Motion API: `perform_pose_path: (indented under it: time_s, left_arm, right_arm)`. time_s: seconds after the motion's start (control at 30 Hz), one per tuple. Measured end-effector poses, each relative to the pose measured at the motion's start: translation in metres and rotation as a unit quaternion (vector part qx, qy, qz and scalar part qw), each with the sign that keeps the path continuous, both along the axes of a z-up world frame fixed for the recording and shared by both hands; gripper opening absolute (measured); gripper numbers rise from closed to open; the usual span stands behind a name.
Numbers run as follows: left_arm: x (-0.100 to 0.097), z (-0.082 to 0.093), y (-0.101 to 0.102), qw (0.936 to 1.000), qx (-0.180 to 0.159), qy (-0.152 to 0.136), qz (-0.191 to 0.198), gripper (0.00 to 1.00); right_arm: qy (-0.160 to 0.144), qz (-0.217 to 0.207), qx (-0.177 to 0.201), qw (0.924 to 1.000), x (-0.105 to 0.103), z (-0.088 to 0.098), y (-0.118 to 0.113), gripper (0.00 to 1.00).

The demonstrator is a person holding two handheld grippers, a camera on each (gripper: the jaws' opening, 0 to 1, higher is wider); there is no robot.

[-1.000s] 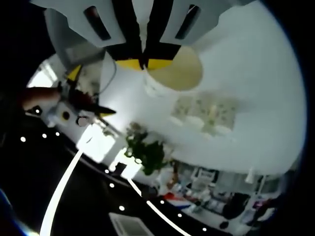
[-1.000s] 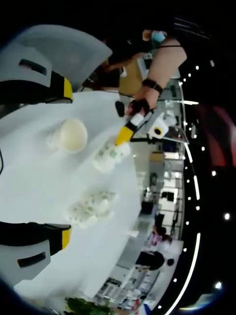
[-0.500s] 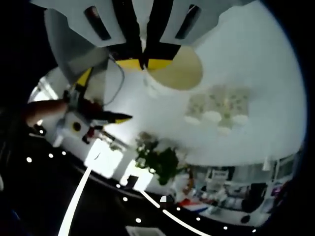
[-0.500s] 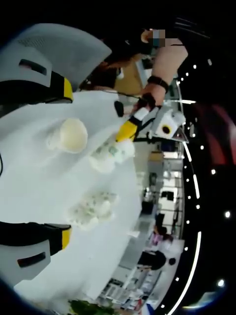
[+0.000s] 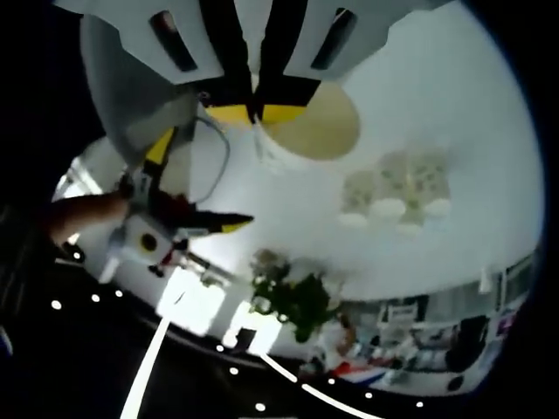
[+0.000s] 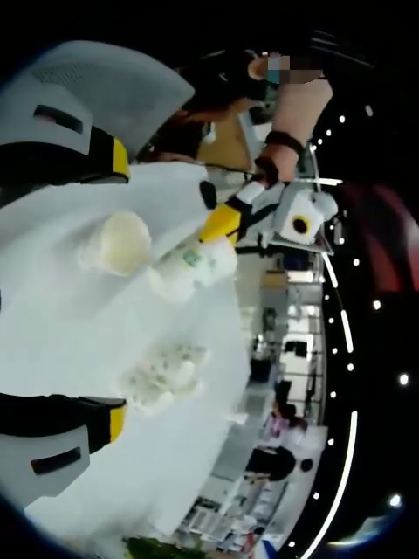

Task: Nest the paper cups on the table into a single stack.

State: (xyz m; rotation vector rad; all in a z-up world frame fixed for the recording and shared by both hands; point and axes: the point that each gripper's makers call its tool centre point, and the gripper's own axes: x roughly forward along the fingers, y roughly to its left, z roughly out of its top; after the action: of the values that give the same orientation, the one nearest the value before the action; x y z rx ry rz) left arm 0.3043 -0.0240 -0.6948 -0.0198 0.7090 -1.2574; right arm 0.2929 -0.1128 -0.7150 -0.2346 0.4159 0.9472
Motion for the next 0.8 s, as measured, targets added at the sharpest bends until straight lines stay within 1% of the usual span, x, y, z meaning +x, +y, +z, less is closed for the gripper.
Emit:
perform_pose_path:
  time_s: [0.07, 0.17, 0.2, 0.27, 0.53, 0.57, 0.63, 0.7, 0.8]
  left_arm:
    - [-0.001, 0.001, -0.001, 0.9999, 0.008, -0.006, -0.005, 0.0]
    - [-0.003, 0.002, -0.001, 0.9997, 0.019, -0.006, -0.013, 0.0]
    - [-0.005, 0.001, -0.001, 0.9995, 0.027, -0.008, -0.018, 0.0]
    - [-0.009, -0.002, -0.001, 0.9983, 0.046, -0.015, -0.032, 0.0]
    - [-0.014, -0.002, -0.003, 0.995, 0.08, -0.024, -0.055, 0.0]
    - [-0.015, -0.003, -0.002, 0.9938, 0.089, -0.026, -0.061, 0.0]
    - [-0.014, 0.0, -0.005, 0.9933, 0.091, -0.034, -0.063, 0.0]
    - [-0.015, 0.0, -0.006, 0.9933, 0.094, -0.024, -0.063, 0.0]
    - [-0.016, 0.0, -0.008, 0.9916, 0.105, -0.028, -0.07, 0.0]
  right_arm:
    - [0.003, 0.001, 0.001, 1.0, -0.001, -0.002, 0.001, 1.0]
    - [0.003, 0.0, 0.002, 1.0, -0.001, -0.002, 0.001, 1.0]
    - [0.004, 0.0, 0.004, 1.0, -0.001, -0.002, 0.002, 1.0]
    - [0.003, 0.001, 0.005, 1.0, -0.001, -0.002, 0.002, 1.0]
    - [0.006, 0.002, 0.009, 0.9999, -0.005, -0.004, 0.003, 1.0]
    - [0.006, 0.002, 0.01, 0.9999, -0.006, -0.004, 0.003, 1.0]
    - [0.007, 0.002, 0.011, 0.9999, -0.006, -0.005, 0.003, 1.0]
    - [0.007, 0.003, 0.012, 0.9999, -0.007, -0.006, 0.003, 1.0]
    - [0.008, 0.002, 0.014, 0.9999, -0.008, -0.006, 0.004, 1.0]
